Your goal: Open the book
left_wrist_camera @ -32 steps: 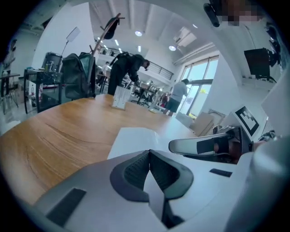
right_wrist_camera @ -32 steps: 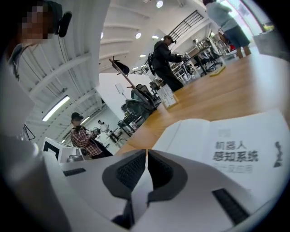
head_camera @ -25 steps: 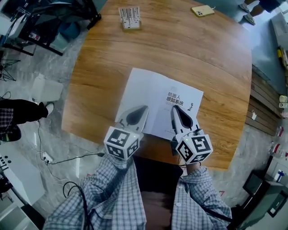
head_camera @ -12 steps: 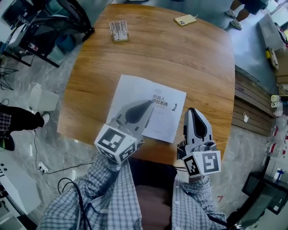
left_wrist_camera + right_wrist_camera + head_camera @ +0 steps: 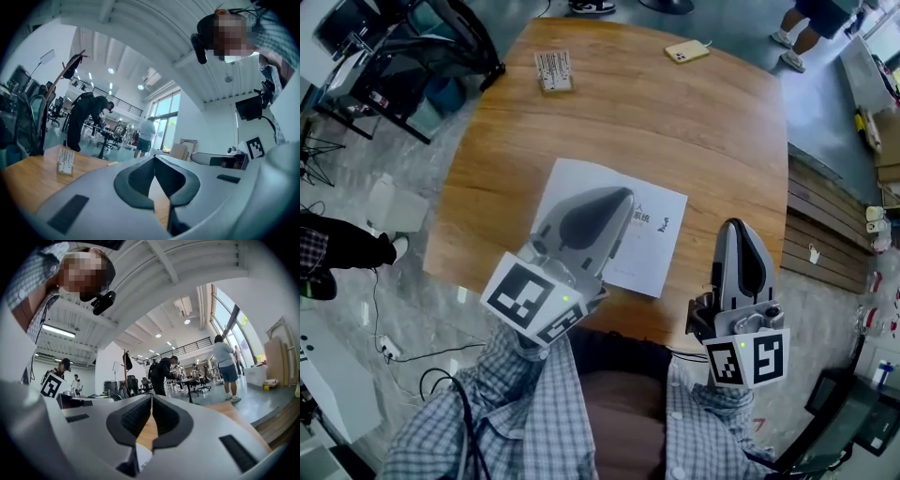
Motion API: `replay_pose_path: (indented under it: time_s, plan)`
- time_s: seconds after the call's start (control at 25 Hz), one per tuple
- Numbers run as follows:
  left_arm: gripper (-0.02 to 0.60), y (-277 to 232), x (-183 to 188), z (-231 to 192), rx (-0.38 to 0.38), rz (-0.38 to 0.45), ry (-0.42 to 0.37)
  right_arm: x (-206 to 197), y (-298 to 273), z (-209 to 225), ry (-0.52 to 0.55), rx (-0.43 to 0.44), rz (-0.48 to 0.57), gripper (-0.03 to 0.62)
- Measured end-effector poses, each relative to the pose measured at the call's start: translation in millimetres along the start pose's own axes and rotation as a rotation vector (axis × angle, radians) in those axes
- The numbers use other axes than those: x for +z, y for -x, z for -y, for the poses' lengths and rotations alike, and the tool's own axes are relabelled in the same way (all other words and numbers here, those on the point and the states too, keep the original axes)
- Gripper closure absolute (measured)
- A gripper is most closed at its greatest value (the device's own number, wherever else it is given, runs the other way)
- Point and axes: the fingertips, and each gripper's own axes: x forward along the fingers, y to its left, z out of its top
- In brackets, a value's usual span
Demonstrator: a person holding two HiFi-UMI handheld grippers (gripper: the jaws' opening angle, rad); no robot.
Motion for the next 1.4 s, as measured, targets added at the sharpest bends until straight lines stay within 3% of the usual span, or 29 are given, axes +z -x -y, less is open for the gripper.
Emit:
replay_pose_path:
  time_s: [0.28, 0.68, 0.88, 1.4]
  plan:
    - [0.574, 5, 1, -2, 0.032, -0.006, -0.044, 0, 1, -7, 0.032, 0.03, -0.002, 0.574]
    - [0.574, 11, -1, -5, 0.044, -0.008, -0.01, 0, -1, -11, 0.028, 0.046, 0.001, 0.574]
    - [0.574, 13, -3, -6, 0.045, -0.024, -0.043, -3, -3, -16, 0.021, 0.062, -0.007, 0.574]
    - [0.574, 11, -7, -5, 0.026, -0.037, -0.02, -5, -7, -22, -0.01, 0.076, -0.014, 0.574]
